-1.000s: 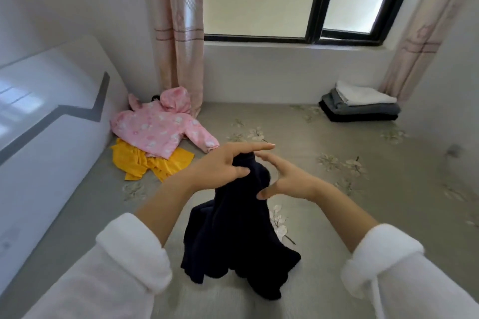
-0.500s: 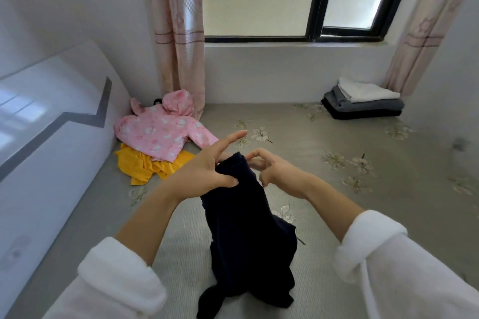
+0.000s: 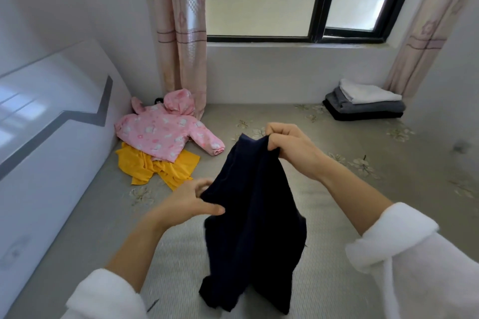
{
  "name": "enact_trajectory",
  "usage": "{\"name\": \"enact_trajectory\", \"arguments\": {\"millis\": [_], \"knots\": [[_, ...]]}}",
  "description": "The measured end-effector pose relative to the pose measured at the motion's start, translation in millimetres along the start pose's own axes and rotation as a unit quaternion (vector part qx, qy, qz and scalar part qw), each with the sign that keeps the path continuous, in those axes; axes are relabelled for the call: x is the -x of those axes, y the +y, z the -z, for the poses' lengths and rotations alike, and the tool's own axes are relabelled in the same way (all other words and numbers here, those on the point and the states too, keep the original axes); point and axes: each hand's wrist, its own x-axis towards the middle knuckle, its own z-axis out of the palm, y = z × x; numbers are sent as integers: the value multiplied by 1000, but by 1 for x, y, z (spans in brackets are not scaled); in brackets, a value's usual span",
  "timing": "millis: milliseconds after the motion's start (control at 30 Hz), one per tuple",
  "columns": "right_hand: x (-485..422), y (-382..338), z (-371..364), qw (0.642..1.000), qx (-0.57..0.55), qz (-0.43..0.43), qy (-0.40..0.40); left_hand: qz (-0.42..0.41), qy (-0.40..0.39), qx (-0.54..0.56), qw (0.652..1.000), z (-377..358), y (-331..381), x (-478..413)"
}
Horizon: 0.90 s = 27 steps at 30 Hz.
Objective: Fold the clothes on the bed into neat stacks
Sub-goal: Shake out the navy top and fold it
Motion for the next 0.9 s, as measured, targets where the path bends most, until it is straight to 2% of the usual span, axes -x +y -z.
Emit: {"name": "enact_trajectory", "arguments": {"millis": [167,267,367,400,500,567,633,700,733,800,900], "knots": [[-1,-23,5,999,-7,39,33,46,0,54,997,-53,-44,-9],[2,-26,14,998,-3,35,55,12,54,47,997,-67,-40,-27],[8,-27,24,999,-9,30,45,8,160,65,985,-72,-27,-46],[10,-28,27,999,-12,31,38,-2,172,58,983,-72,-24,-51],[15,-31,38,999,-16,40,28,-44,81,57,994,-73,-18,-59],[18,-33,50,998,-13,41,41,-73,66,106,989,-70,-11,-60],[24,-34,66,993,60,36,97,-94,107,159,977,-56,-1,-57],[31,-28,82,973,183,12,140,-120,159,148,969,-31,11,-54],[35,-24,88,966,225,-14,130,-133,173,119,969,-18,18,-50],[43,-17,94,956,271,-92,56,-163,161,62,971,4,38,-44],[49,-21,98,909,343,-224,-78,-170,103,30,980,27,66,-37]]}}
